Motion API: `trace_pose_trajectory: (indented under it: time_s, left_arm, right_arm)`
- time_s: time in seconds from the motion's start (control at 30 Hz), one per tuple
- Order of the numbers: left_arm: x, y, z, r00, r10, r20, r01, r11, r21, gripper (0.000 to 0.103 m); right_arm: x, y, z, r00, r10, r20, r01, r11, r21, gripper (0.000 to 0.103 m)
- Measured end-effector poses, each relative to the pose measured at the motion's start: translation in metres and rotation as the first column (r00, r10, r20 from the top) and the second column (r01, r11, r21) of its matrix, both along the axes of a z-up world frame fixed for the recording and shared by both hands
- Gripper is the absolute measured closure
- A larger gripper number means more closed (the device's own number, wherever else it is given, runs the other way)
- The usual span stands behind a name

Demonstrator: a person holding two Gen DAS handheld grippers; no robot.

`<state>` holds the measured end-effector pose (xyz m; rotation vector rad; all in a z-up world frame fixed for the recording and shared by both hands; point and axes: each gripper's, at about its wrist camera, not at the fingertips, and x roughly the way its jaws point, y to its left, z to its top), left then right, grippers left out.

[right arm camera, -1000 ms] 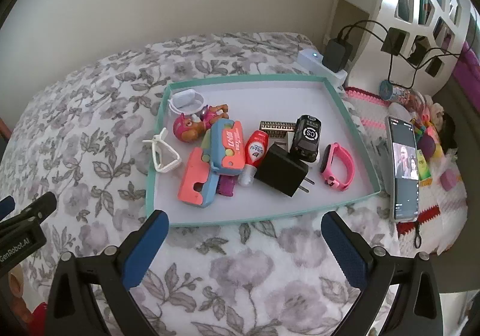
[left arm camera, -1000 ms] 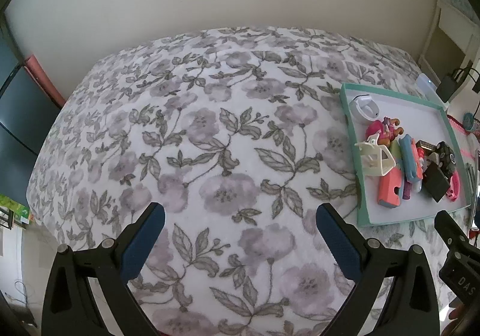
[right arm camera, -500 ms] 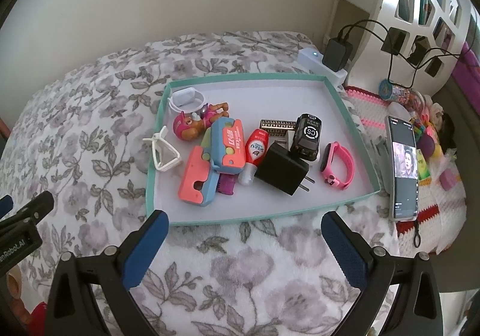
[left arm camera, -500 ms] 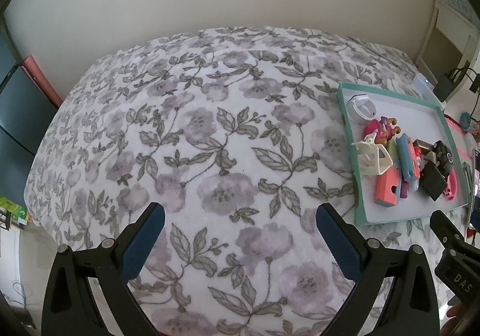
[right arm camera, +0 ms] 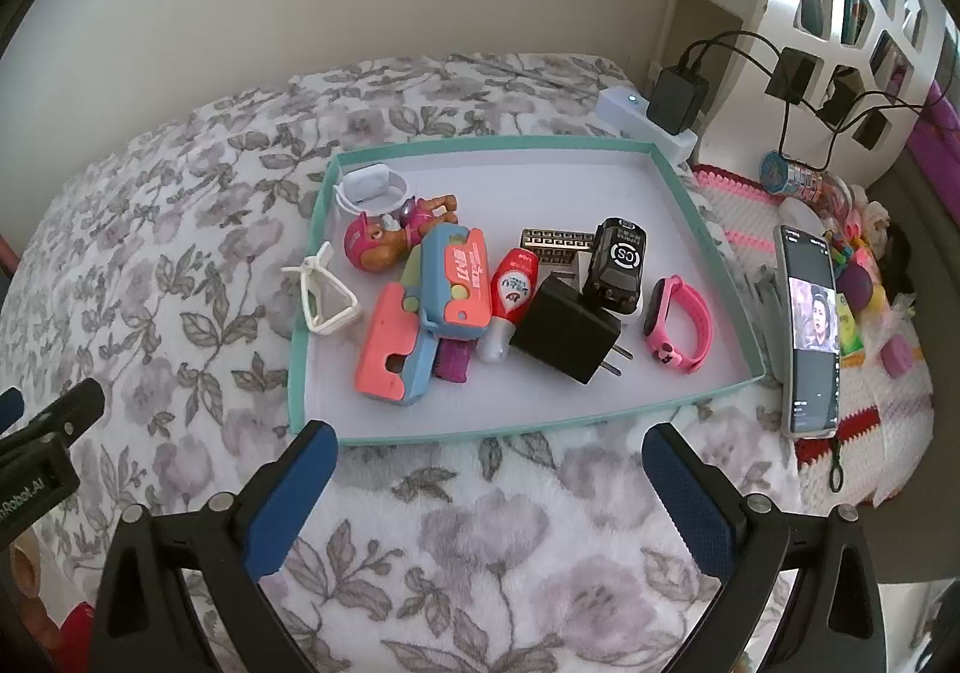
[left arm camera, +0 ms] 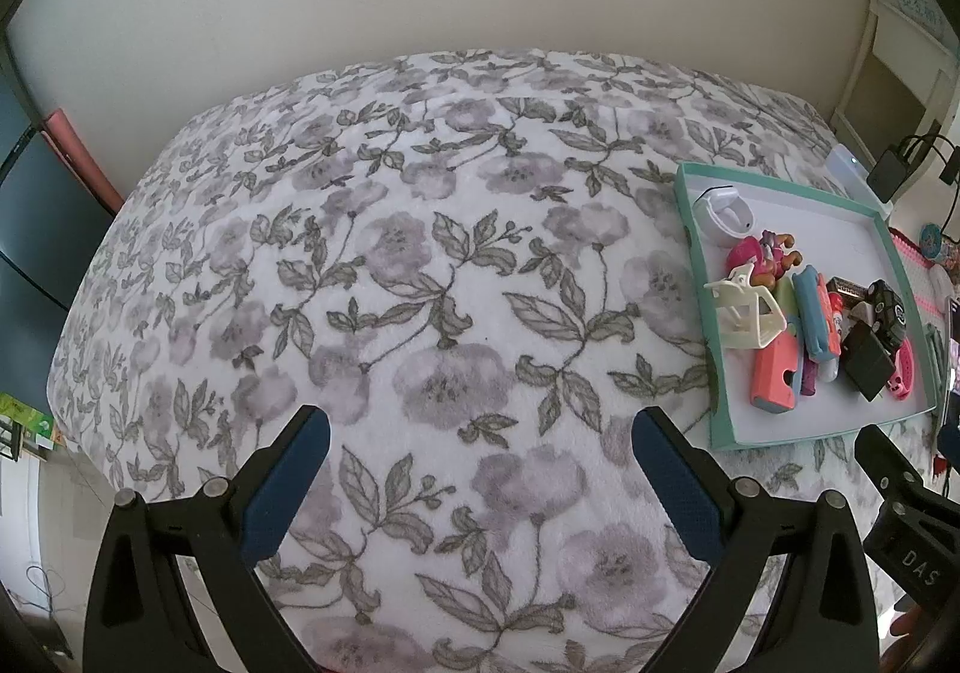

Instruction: Organize rigid objects

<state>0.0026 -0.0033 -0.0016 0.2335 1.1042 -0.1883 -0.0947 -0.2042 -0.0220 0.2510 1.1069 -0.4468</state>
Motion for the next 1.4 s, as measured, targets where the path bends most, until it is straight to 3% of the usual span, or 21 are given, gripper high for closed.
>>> trace_pose_trajectory:
  time_s: [1.4]
  left_arm:
    - [0.0014, 0.0041, -0.0007, 1.000, 0.002, -0.009, -0.002, 1.000, 0.005, 0.002]
  right_arm:
    - [0.0009, 0.0009, -0.0061, 1.000, 0.001, -0.020, -0.001, 1.000, 0.006, 0.000]
